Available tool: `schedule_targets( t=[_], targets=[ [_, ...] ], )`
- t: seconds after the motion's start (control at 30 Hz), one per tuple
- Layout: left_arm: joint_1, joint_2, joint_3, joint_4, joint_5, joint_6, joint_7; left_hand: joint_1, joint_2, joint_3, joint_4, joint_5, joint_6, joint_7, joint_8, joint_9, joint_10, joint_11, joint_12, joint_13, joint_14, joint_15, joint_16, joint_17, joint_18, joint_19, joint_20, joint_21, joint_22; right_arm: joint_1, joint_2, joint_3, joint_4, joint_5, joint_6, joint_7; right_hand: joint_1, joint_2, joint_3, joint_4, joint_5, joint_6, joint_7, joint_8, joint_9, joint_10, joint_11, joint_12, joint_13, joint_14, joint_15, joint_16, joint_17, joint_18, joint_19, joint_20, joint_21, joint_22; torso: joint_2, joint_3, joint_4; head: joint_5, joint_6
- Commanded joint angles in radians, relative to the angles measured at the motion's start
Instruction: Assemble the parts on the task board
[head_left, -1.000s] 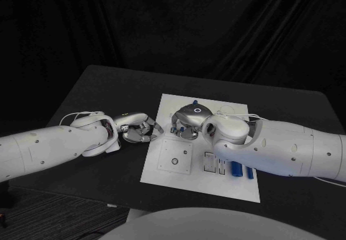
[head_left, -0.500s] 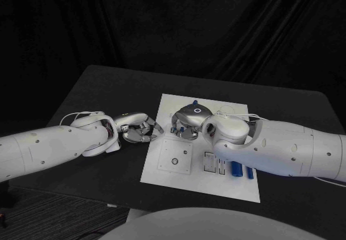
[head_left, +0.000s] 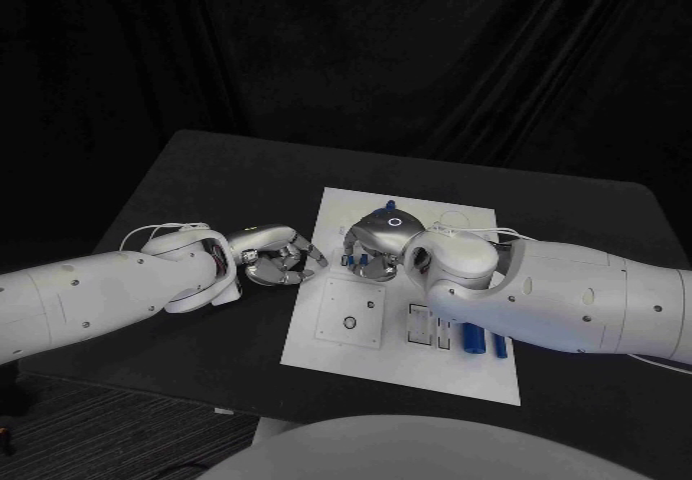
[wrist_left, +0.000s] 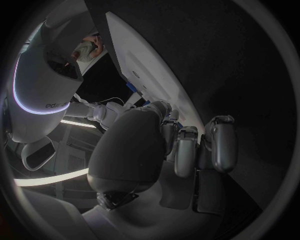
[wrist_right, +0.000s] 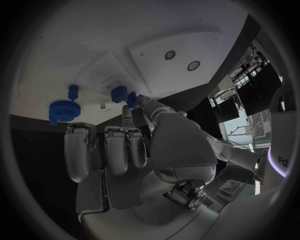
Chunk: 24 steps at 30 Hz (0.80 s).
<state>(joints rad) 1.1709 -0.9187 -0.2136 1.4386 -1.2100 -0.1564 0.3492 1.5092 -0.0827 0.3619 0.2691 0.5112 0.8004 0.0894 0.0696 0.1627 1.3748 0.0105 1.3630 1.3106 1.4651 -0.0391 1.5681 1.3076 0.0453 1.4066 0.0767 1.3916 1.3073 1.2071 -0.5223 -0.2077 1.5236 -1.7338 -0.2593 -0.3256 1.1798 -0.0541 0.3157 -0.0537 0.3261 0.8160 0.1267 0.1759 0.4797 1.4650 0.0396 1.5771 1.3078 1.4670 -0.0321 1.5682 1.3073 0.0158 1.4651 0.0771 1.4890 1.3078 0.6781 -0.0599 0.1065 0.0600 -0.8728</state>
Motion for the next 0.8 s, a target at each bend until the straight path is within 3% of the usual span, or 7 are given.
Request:
schedule_targets(
  t=[0.03, 0.53, 0.63, 0.67, 0.7, 0.8],
  targets=[
    [-0.002, 0.002, 0.0, 0.0, -0.005, 0.015, 0.005, 0.004, -0.004, 0.007, -0.001, -0.003, 0.007, 0.002, 0.004, -0.002, -0.006, 0.001, -0.004, 0.101, 0.106, 0.007, 0.003, 0.263, 0.005, -0.009, 0.0, -0.004, 0.195, -0.002, 0.0, 0.001, 0.001, -0.003, 0.007, -0.012, -0.008, -0.002, -0.01, 0.0, -0.024, -0.01, 0.002, -0.016, -0.015, 0.106, 0.005, -0.006, 0.263, 0.104, 0.009, 0.003, 0.264, 0.006, 0.062, 0.008, -0.003, 0.234, 0.0, 0.0001, 0.0001, 0.0, 0.0],
    [-0.002, 0.003, 0.0, -0.002, -0.005, 0.021, -0.001, 0.004, -0.004, 0.007, -0.001, -0.003, 0.007, 0.002, 0.004, -0.002, -0.006, 0.001, -0.004, 0.101, 0.106, 0.007, 0.003, 0.263, 0.005, -0.009, 0.0, -0.004, 0.195, -0.002, -0.002, 0.001, 0.001, -0.003, 0.003, -0.013, -0.001, -0.002, -0.026, 0.004, -0.059, -0.045, 0.005, -0.058, -0.06, 0.106, -0.001, -0.006, 0.263, 0.104, 0.004, 0.003, 0.264, 0.007, 0.061, 0.004, -0.005, 0.233, 0.0, 0.0, 0.0002, 0.001, 0.0],
    [-0.002, 0.002, 0.0, -0.002, -0.005, 0.017, 0.0, 0.001, -0.005, 0.009, -0.001, -0.006, 0.009, 0.004, 0.004, -0.003, -0.005, 0.002, -0.003, 0.102, 0.106, 0.009, 0.003, 0.263, 0.005, -0.009, 0.001, -0.003, 0.196, -0.002, -0.005, 0.001, 0.004, -0.003, -0.005, -0.012, 0.001, -0.003, -0.035, 0.006, -0.073, -0.062, 0.005, -0.073, -0.079, 0.106, -0.004, -0.006, 0.263, 0.104, 0.002, 0.003, 0.264, 0.007, 0.061, 0.003, -0.005, 0.233, 0.0, 0.0001, 0.0001, 0.001, 0.0],
    [-0.002, 0.002, 0.0, -0.001, -0.005, 0.015, 0.0, -0.001, -0.006, 0.009, 0.0, -0.008, 0.009, 0.004, 0.004, -0.004, -0.006, 0.003, -0.004, 0.102, 0.106, 0.009, 0.003, 0.263, 0.005, -0.008, 0.002, -0.003, 0.196, -0.002, -0.006, 0.001, 0.005, -0.003, -0.009, -0.011, -0.004, -0.004, -0.042, 0.011, -0.096, -0.072, 0.005, -0.081, -0.088, 0.106, -0.005, -0.006, 0.263, 0.104, 0.001, 0.003, 0.264, 0.007, 0.061, 0.002, -0.006, 0.233, 0.0, 0.0, 0.0, 0.001, 0.0],
    [-0.002, 0.002, 0.0, -0.001, -0.005, 0.01, 0.002, -0.006, -0.005, 0.009, 0.002, -0.016, 0.009, 0.005, 0.003, -0.005, -0.005, 0.004, -0.003, 0.103, 0.106, 0.01, 0.003, 0.263, 0.005, -0.009, 0.003, -0.003, 0.196, -0.002, -0.009, 0.001, 0.008, -0.003, -0.017, -0.009, -0.006, -0.005, -0.048, 0.015, -0.11, -0.079, 0.005, -0.086, -0.094, 0.106, -0.006, -0.006, 0.263, 0.104, 0.001, 0.003, 0.264, 0.007, 0.061, 0.001, -0.006, 0.233, 0.0, 0.0001, 0.0001, 0.001, 0.0],
    [-0.002, -0.001, 0.0, 0.003, -0.005, -0.015, 0.008, -0.044, -0.002, -0.009, 0.018, -0.082, 0.012, 0.006, 0.002, -0.011, 0.001, 0.006, 0.003, 0.106, 0.106, 0.014, 0.003, 0.263, 0.004, -0.006, 0.007, -0.001, 0.196, -0.001, -0.025, 0.001, 0.024, -0.003, -0.052, 0.001, -0.026, -0.014, -0.079, 0.039, -0.169, -0.092, 0.004, -0.096, -0.115, 0.106, -0.007, -0.006, 0.263, 0.104, -0.001, 0.003, 0.264, 0.007, 0.061, -0.001, -0.005, 0.233, 0.0, 0.0003, 0.0002, 0.002, 0.0]
  ],
)
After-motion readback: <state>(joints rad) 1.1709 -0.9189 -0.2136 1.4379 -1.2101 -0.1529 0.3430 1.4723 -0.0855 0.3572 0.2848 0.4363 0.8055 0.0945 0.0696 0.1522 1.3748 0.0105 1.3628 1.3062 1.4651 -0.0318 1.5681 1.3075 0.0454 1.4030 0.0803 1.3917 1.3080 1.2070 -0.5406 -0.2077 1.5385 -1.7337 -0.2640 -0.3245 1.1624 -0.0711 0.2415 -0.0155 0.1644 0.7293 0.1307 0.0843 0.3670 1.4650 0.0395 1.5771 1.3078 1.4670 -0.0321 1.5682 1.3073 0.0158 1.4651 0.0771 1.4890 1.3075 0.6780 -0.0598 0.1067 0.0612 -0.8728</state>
